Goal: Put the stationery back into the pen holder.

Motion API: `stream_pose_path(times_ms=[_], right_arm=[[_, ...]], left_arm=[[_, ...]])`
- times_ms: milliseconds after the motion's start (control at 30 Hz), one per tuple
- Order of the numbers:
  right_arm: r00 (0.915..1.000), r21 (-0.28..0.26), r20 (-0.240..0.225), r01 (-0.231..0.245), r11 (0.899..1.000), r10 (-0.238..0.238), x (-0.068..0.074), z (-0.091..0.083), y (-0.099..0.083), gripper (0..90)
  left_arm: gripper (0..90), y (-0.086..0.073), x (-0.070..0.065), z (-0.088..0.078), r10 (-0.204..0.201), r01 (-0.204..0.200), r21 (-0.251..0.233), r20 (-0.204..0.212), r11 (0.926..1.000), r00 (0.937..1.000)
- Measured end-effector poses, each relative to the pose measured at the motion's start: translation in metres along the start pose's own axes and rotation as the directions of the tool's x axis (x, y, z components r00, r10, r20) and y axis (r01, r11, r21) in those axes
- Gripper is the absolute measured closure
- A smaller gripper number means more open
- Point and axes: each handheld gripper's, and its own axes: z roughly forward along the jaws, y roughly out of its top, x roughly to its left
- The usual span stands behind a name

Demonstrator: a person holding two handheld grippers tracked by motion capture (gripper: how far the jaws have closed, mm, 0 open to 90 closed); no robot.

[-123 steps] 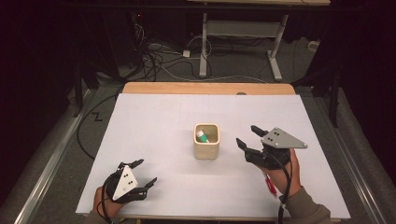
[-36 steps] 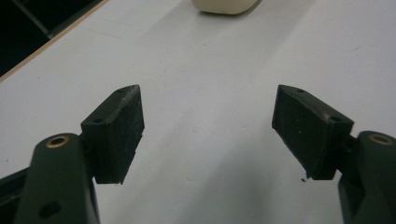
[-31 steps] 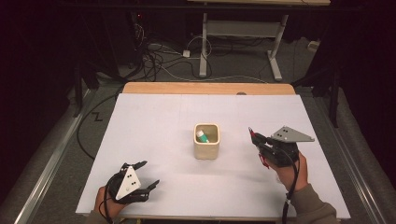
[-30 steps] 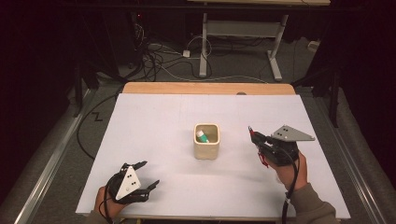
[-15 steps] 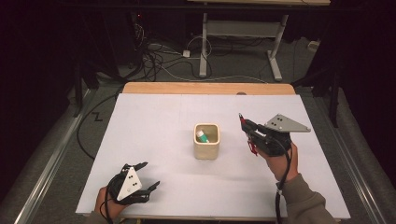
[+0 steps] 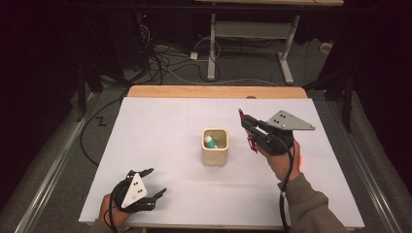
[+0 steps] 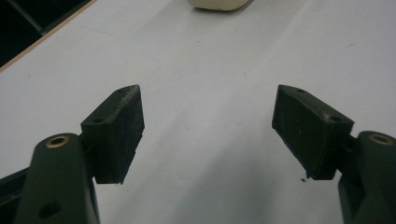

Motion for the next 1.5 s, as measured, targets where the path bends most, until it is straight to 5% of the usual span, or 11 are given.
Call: stream_pose_path(times_ms=[433, 1500], right_arm=[[0.9994, -0.07, -0.032, -0.016, 0.997, 0.013, 0.005, 0.017, 0.013, 80.4], [0.988, -0.137, -0.155, -0.019, 0.99, -0.003, 0.028, 0.058, 0.022, 80.2]], left_arm=[[24.5, 0.0, 0.001, 0.002, -0.002, 0.002, 0.003, 0.006, 1.0, 1.0], [24.5, -0.006, 0.0, -0.005, -0.017, 0.017, 0.005, -0.004, 0.9998, 0.9998]])
